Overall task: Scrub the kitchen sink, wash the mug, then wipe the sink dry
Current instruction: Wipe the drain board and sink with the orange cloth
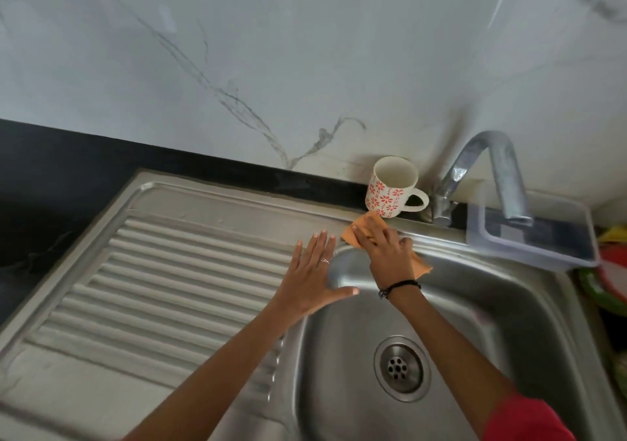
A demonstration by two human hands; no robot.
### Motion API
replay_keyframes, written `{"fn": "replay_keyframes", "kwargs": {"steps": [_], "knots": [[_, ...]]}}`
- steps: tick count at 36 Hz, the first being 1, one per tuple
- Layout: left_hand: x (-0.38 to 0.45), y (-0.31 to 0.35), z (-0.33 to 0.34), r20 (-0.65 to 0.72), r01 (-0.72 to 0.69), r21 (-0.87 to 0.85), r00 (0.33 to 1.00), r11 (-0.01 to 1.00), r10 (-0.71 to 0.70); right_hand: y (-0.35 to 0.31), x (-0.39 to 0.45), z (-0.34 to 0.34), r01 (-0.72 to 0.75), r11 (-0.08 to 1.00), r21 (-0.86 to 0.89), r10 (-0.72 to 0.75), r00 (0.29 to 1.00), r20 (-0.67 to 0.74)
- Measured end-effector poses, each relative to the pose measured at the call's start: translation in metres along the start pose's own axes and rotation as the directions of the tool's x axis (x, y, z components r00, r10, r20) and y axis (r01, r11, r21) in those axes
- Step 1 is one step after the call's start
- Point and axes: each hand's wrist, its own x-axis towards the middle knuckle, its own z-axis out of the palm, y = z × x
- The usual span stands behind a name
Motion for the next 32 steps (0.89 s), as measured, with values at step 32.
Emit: {"fn": "replay_keyframes", "kwargs": {"steps": [32], "knots": [[0.020,0.109,-0.007,0.089,-0.181,0.048,0.980,0.982,0.176,0.112,-0.071,0.008,-0.212,0.977,0.029,0.207,0.971,0.124]]}}
